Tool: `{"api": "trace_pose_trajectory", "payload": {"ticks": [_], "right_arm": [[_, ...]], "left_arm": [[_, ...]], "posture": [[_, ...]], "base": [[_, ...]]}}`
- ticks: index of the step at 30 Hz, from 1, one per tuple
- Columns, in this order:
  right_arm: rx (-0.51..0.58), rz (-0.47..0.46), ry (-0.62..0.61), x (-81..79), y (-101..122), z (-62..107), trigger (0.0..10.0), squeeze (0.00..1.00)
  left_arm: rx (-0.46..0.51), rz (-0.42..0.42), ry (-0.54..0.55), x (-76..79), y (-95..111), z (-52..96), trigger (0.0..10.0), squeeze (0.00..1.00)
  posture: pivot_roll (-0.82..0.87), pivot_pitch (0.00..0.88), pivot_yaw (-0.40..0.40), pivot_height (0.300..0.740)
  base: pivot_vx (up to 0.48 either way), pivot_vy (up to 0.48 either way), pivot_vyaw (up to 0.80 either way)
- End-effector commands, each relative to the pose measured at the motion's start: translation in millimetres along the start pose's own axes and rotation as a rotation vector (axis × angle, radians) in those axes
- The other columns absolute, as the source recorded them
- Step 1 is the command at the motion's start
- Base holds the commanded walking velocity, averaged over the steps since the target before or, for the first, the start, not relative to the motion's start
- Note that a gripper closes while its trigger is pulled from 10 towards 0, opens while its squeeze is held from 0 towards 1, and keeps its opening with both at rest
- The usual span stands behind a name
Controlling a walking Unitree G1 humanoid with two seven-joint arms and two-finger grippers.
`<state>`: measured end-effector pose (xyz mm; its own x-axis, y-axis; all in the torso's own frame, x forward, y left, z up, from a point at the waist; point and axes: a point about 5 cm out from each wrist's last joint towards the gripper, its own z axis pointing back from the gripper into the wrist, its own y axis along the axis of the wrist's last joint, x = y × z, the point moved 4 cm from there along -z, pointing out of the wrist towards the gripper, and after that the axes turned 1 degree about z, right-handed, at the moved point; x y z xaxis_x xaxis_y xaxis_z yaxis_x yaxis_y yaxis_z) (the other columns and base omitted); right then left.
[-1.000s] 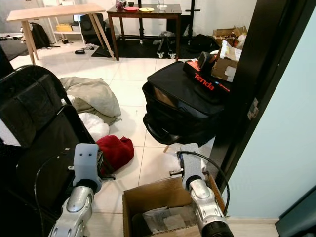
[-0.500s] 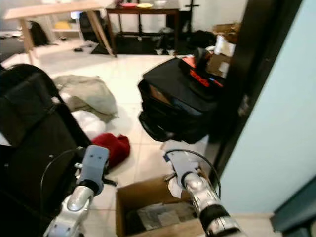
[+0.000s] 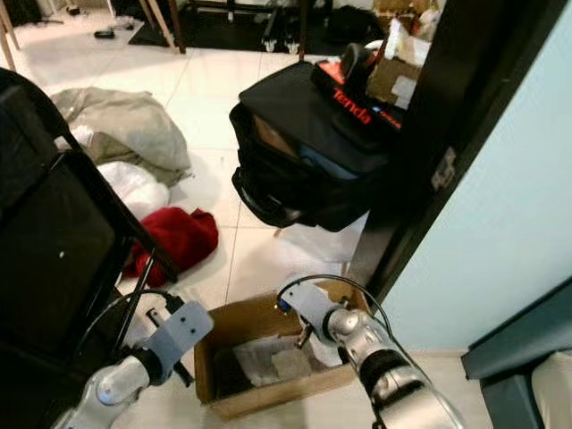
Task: Clean up the room
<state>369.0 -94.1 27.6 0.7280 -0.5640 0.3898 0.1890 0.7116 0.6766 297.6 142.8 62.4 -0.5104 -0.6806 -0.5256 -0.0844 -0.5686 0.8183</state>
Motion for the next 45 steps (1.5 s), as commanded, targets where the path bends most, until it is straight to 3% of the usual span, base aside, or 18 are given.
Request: {"api": "trace_pose_trajectory", "payload": {"ticks": [1, 7, 13, 16, 33, 35, 36, 39, 40, 41, 45], "right_arm": [[-0.031, 0.026, 0.030, -6.4, -9, -0.6, 10.0, 0.00], [-0.024, 0.070, 0.054, -10.1, -1, -3.2, 10.0, 0.00], [-0.018, 0.080, 0.079, -14.9, 0, -4.4, 10.0, 0.00], [-0.021, 0.099, 0.107, -20.6, -2, -5.0, 10.0, 0.00], [-0.052, 0.136, 0.136, -24.9, -11, -4.0, 10.0, 0.00], [-0.054, 0.138, 0.137, -24.7, -11, -3.8, 10.0, 0.06], [-0.061, 0.141, 0.139, -24.4, -13, -3.5, 10.0, 1.00], [-0.066, 0.152, 0.135, -23.8, -13, -3.4, 10.0, 1.00], [-0.070, 0.164, 0.132, -23.2, -14, -3.4, 10.0, 0.73], [-0.072, 0.177, 0.128, -22.7, -13, -3.5, 10.0, 0.00], [-0.072, 0.195, 0.120, -21.8, -13, -3.6, 10.0, 0.00]], "left_arm": [[0.012, -0.026, -0.070, 11.1, -1, 4.3, 10.0, 0.00], [0.066, -0.098, -0.158, 16.7, 8, 6.4, 10.0, 0.00], [0.117, -0.112, -0.221, 22.4, 17, 5.9, 10.0, 0.00], [0.139, -0.105, -0.292, 35.8, 21, 7.5, 10.0, 0.00], [0.161, -0.116, -0.324, 43.0, 26, 3.6, 10.0, 0.00], [0.163, -0.116, -0.327, 43.2, 26, 3.7, 10.0, 0.00], [0.162, -0.115, -0.327, 43.3, 26, 3.6, 10.0, 0.00], [0.162, -0.114, -0.326, 43.2, 25, 3.5, 10.0, 0.00], [0.162, -0.114, -0.326, 42.9, 25, 3.4, 10.0, 0.00], [0.162, -0.115, -0.325, 42.4, 25, 3.2, 10.0, 0.00], [0.161, -0.116, -0.323, 41.7, 25, 2.8, 10.0, 0.00]], "posture": [[0.00, 0.343, -0.079, 0.740], [0.01, 0.363, -0.069, 0.740], [0.01, 0.364, -0.067, 0.740], [0.01, 0.364, -0.064, 0.740], [0.01, 0.361, -0.060, 0.740], [0.01, 0.360, -0.061, 0.740], [0.01, 0.357, -0.062, 0.740], [0.01, 0.357, -0.062, 0.740], [0.01, 0.355, -0.063, 0.740], [0.01, 0.354, -0.062, 0.740], [0.01, 0.353, -0.063, 0.740]], "base": [[0.000, 0.000, 0.00], [0.000, 0.000, 0.00], [0.000, 0.000, 0.00], [0.000, 0.000, 0.00], [0.000, 0.000, 0.00], [0.000, 0.000, 0.00], [0.000, 0.000, 0.00], [0.000, 0.000, 0.00], [0.000, 0.000, 0.00], [0.000, 0.000, 0.00], [0.000, 0.000, 0.00]]}}
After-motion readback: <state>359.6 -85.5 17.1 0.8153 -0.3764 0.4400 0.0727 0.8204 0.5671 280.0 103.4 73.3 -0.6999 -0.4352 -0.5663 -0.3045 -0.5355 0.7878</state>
